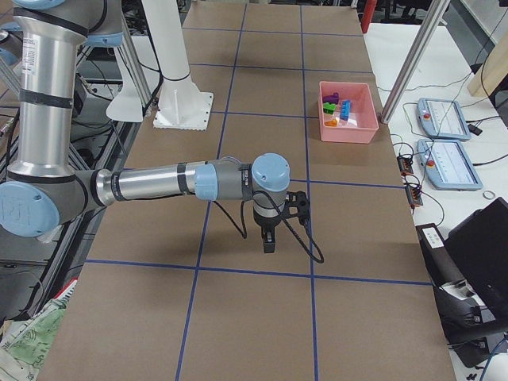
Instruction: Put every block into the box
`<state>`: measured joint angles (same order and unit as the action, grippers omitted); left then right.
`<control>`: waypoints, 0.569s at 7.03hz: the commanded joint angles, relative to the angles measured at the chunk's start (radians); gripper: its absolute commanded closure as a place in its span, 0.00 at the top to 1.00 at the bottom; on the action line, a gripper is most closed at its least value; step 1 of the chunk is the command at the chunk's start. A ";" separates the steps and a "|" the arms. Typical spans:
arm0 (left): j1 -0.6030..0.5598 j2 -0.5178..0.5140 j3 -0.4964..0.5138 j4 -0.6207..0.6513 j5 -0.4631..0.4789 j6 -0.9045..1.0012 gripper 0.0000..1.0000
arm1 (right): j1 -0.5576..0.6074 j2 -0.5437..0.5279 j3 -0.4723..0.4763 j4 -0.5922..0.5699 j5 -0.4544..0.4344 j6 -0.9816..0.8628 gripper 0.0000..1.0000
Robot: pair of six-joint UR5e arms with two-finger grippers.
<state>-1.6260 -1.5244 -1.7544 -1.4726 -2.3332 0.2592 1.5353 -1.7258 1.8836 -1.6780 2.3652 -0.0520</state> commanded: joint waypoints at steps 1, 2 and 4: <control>0.000 0.001 0.001 0.000 0.000 0.000 1.00 | -0.001 0.000 -0.001 0.001 0.005 0.001 1.00; 0.000 0.001 0.004 0.000 0.000 0.000 1.00 | -0.001 0.000 -0.003 0.000 0.005 0.000 1.00; 0.000 0.013 0.003 0.000 0.005 0.000 1.00 | -0.003 0.000 -0.001 0.001 0.005 0.000 1.00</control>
